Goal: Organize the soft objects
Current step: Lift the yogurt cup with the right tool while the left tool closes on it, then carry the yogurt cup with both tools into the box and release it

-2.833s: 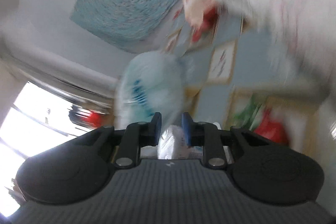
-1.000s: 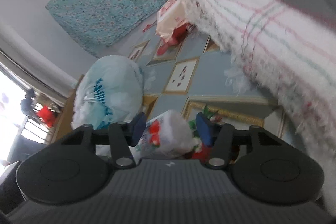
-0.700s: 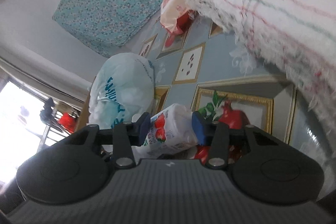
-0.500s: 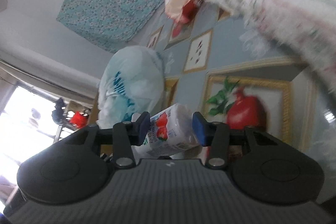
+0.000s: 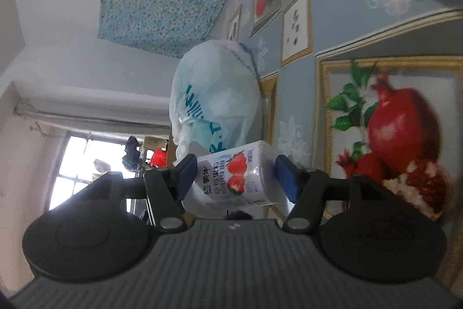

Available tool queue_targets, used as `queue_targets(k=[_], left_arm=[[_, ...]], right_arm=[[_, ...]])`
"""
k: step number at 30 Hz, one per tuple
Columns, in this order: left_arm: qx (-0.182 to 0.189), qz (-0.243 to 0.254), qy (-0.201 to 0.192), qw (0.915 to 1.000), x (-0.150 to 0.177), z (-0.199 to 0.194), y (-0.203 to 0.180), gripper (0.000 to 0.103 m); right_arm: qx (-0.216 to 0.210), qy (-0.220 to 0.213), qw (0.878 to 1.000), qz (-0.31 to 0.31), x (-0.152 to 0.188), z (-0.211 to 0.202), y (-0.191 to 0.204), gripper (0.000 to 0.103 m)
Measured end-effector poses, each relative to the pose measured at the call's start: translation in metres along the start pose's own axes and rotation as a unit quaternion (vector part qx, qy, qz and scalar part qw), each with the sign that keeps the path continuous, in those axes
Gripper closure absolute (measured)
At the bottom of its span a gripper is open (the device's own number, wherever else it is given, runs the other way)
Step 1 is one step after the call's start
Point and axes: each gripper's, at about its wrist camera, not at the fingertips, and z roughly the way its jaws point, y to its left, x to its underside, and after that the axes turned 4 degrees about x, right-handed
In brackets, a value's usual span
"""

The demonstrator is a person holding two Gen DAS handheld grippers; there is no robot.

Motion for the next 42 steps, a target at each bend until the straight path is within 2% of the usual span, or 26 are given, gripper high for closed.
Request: queue_targets(k=[4, 9, 14, 16, 18, 21, 24, 29, 32, 36, 39, 42], left_arm=[[0.011, 0.016, 0.003, 0.9998, -0.006, 0.004, -0.006, 0.031], [0.014, 0.018, 0.012, 0.9997, -0.012, 0.010, -0.003, 0.031], [0.017, 0.015, 0.027, 0.9994, -0.010, 0.016, -0.004, 0.031], [0.018, 0.016, 0.028, 0.9993, -0.008, 0.016, -0.004, 0.031], [0.018, 0.021, 0.025, 0.9993, -0.006, 0.016, -0.005, 0.031], [0.027, 0.023, 0.028, 0.9990, -0.004, 0.016, -0.006, 0.031], [0.031, 0.022, 0.026, 0.9989, -0.001, 0.016, -0.007, 0.032], [0.032, 0.028, 0.018, 0.9989, 0.002, 0.014, -0.007, 0.032], [0.039, 0.029, 0.013, 0.9987, 0.002, 0.011, -0.008, 0.032], [0.049, 0.040, 0.002, 0.9980, 0.001, 0.005, -0.013, 0.032], [0.065, 0.056, -0.009, 0.9963, 0.000, 0.000, -0.021, 0.032], [0.105, 0.063, -0.013, 0.9924, -0.002, -0.005, -0.028, 0.033]], right_arm=[[0.012, -0.010, 1.000, 0.001, -0.006, -0.009, -0.001, 0.043], [-0.009, 0.003, 1.000, 0.022, -0.010, -0.011, -0.008, 0.042], [0.028, 0.014, 0.999, -0.007, -0.007, -0.012, 0.001, 0.040], [0.039, 0.020, 0.999, -0.017, -0.006, -0.013, 0.004, 0.038], [0.035, 0.021, 0.999, -0.019, -0.006, -0.015, 0.005, 0.027], [0.033, 0.029, 0.999, -0.026, -0.005, -0.018, 0.010, 0.016], [0.035, 0.033, 0.998, -0.032, -0.003, -0.023, 0.013, 0.011], [0.032, 0.032, 0.999, -0.015, 0.000, -0.036, 0.006, 0.011], [0.052, 0.012, 0.998, -0.022, 0.004, -0.050, 0.006, 0.011], [0.091, -0.055, 0.992, -0.072, 0.013, -0.078, 0.019, 0.011], [0.085, -0.079, 0.989, -0.091, 0.016, -0.088, 0.024, 0.012], [0.078, -0.086, 0.988, -0.098, 0.017, -0.088, 0.024, 0.016]])
